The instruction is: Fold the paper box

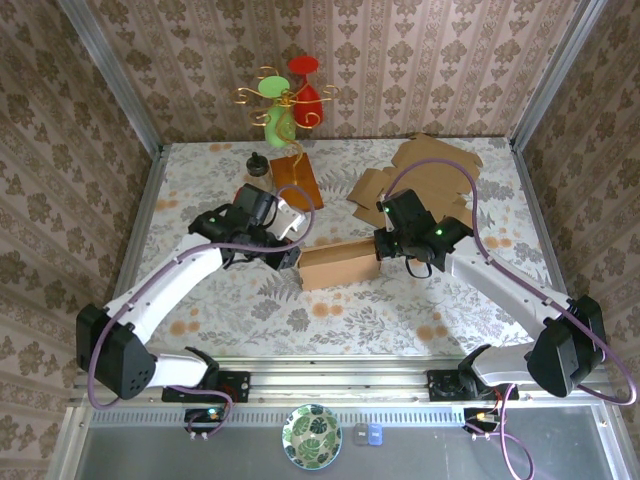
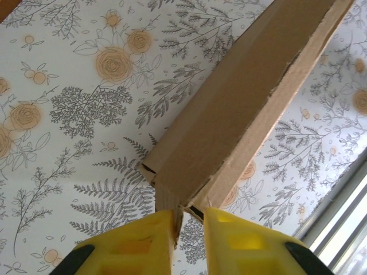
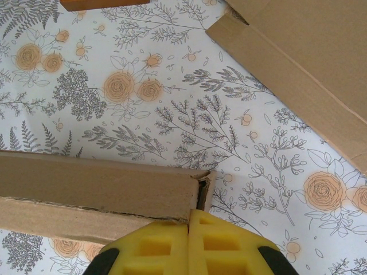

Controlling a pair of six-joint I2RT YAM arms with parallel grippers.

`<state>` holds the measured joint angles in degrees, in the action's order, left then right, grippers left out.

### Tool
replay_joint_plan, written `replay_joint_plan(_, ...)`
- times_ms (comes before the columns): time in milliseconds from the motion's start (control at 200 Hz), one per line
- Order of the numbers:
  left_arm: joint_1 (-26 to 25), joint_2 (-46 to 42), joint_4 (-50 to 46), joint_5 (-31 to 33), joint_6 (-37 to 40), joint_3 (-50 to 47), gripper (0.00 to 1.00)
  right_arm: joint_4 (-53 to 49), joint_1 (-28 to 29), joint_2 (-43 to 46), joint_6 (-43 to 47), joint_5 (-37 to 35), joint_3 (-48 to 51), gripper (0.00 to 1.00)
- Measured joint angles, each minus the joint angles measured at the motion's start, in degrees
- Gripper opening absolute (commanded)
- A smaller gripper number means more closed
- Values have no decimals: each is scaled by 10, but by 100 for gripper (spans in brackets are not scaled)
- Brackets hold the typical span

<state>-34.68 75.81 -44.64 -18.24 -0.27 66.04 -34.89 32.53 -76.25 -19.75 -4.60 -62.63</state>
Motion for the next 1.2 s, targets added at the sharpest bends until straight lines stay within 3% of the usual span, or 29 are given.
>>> replay_joint_plan(350,-5,1,-1,35,0,8,25,0,0,0,0,0,0,0)
replay_joint_plan(575,-5,5,-2,35,0,8,22,0,0,-8,0,0,-7,0)
replay_joint_plan(940,-5,23,-1,35,-3,10,3,0,0,-11,-1,0,-9,0)
replay_joint_plan(1200,-10,23,-2,41,-31,11,0,0,0,-11,-7,0,-9,0)
